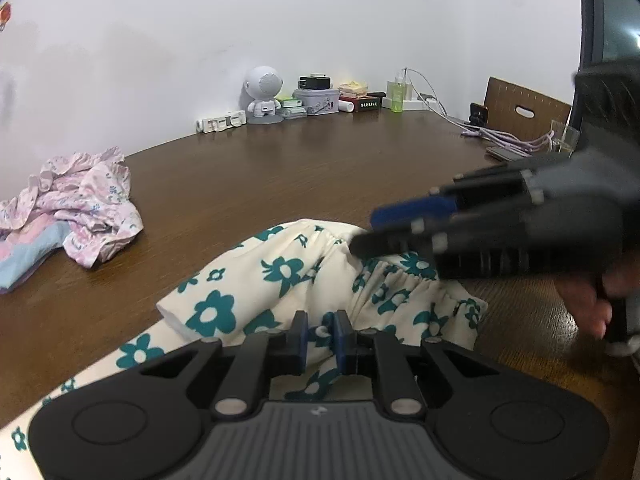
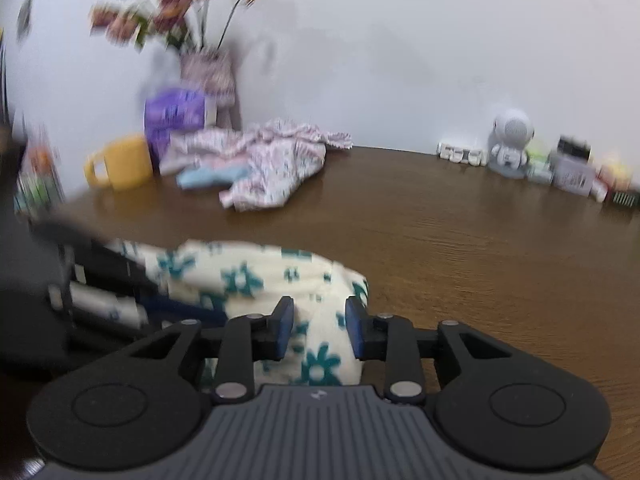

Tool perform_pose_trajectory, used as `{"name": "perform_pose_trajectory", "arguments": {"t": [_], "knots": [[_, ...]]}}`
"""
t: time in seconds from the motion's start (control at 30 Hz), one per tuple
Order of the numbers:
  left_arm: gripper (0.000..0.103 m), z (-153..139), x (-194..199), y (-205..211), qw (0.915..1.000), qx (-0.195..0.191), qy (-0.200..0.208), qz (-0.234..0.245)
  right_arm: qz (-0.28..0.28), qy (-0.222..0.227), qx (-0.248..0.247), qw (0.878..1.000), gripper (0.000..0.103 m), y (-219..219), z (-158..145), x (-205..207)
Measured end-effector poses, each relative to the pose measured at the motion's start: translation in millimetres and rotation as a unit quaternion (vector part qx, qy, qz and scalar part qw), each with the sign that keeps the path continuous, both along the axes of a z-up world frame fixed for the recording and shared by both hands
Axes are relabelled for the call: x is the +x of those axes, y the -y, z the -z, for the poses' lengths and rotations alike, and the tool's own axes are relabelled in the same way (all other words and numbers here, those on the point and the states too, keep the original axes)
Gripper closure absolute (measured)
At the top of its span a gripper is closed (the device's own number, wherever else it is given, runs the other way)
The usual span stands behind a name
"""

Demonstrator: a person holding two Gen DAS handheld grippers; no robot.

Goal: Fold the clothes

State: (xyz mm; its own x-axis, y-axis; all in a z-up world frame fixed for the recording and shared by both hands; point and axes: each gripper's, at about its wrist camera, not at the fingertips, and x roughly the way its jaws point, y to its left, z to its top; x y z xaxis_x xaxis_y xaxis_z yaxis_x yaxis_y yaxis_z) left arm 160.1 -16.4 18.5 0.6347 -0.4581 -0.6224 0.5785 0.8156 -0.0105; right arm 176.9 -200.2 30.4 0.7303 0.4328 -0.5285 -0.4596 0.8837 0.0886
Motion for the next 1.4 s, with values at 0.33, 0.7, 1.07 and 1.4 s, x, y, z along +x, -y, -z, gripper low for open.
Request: {"name": "perform_pose_trajectory", "arguments": {"t": [0.33,0.7,1.07,1.4], "knots": [[0.073,-37.3,-1.5,-2.9,0.9981,0.001,0.061,0.007,-0.002,-0.018,-0.049,0.999,0.077,-16.7,14.7,12.7],[0.093,-2.8,27.5,-8.1,0.9984,0.053,0.017,-0.001,0.001,-0.016,0.011,1.000,0.068,-4.6,2.5,15.6],[0.092,-1.5,24.3,-17.5,0.9992,0.034,0.019,0.005,0.001,-0.112,0.043,0.993,0.086,-6.8,13.1,72.1],[0.064,-25.5,50.2,-12.8,0.9993,0.024,0.030,0.002,-0.028,-0.083,0.002,0.996,0.092,-10.9,15.0,52.1]]}}
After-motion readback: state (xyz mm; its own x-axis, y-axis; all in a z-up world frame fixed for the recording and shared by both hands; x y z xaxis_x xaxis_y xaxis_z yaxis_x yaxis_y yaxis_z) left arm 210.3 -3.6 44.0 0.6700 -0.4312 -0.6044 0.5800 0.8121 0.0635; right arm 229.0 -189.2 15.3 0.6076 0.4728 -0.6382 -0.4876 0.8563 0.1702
